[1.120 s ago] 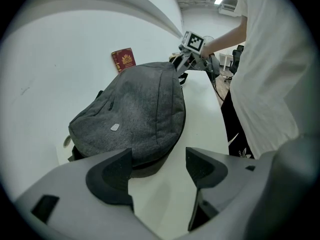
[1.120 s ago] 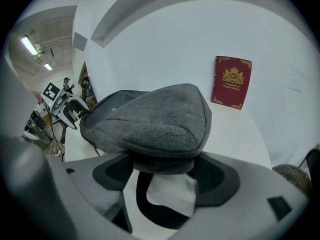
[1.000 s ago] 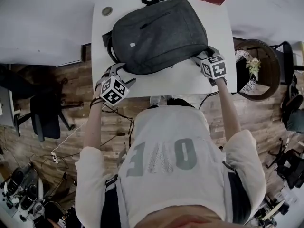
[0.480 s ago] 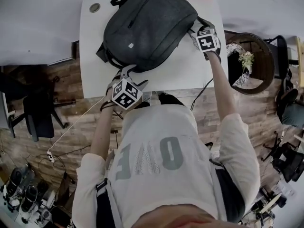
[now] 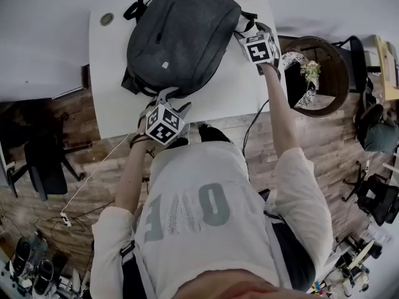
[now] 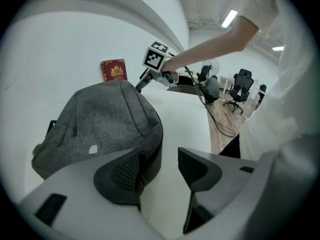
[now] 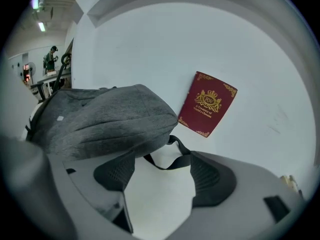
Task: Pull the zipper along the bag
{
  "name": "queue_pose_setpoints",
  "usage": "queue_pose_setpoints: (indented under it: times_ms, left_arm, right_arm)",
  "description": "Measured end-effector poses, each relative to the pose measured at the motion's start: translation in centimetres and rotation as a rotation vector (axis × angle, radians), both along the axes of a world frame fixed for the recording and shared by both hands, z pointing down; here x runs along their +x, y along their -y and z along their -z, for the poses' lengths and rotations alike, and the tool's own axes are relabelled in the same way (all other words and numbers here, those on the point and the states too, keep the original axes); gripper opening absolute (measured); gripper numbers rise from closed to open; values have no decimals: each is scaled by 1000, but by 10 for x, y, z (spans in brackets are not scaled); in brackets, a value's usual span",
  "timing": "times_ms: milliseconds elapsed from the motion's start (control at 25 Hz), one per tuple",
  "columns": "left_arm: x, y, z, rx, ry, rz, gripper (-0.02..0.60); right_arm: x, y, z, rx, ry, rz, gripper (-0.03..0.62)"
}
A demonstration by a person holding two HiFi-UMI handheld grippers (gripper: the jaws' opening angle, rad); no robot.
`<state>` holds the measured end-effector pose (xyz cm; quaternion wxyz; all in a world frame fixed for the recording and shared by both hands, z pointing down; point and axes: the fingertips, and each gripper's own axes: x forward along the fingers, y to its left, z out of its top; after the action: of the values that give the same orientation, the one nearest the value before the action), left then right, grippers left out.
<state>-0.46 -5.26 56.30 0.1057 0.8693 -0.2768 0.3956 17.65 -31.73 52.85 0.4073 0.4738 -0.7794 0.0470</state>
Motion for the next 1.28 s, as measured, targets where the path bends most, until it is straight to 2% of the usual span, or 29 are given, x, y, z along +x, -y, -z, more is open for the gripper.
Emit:
queue_pose_setpoints:
  times_ms: [80,200,320,400,480,560,640,720,800,840,960,1120,1280]
  left_arm:
    - [2,-3,2,-20,-57,8,250]
    - [4,-9,11,-24,-104,4,305]
    - [-6,0,37,48,-120,20,325]
    - [-22,18,58,132,-82,31,328]
    - [-42,41,70,199,-14,38,327]
    - [-62,64,69,216,51,48,327]
    - [-79,76,54,167,98,60,327]
    - [-93,79,29,61,110,84,327]
    - [-100,78,6,-58,45,151,327]
    - [-102,78,1,-91,13,182,327]
    - [-101,81,-2,-92,19,204,327]
    - [-101,83,-5,-76,34,207,327]
    - [-101,83,-4,-71,42,219,327]
  right_arm:
    - [-2,-24,1,-12,60,-1,360]
    - [-14,-65,-5,-35,101,33,360]
    - [-28,-94,-18,-50,84,72,360]
    - [-34,-102,-27,-55,45,100,360]
    - [-41,-104,-33,-59,16,113,360]
    - [-48,-104,-38,-62,-5,114,360]
    - [-51,-102,-40,-70,-21,122,360]
    - [-52,-101,-41,-94,-18,145,360]
    - [-48,-103,-43,-135,5,176,360]
    - [-46,-103,-45,-157,15,188,360]
    - [-37,-100,-48,-188,3,212,360]
    - [-43,-92,-47,-149,-54,228,359]
    - [-48,-88,-46,-57,-122,146,344]
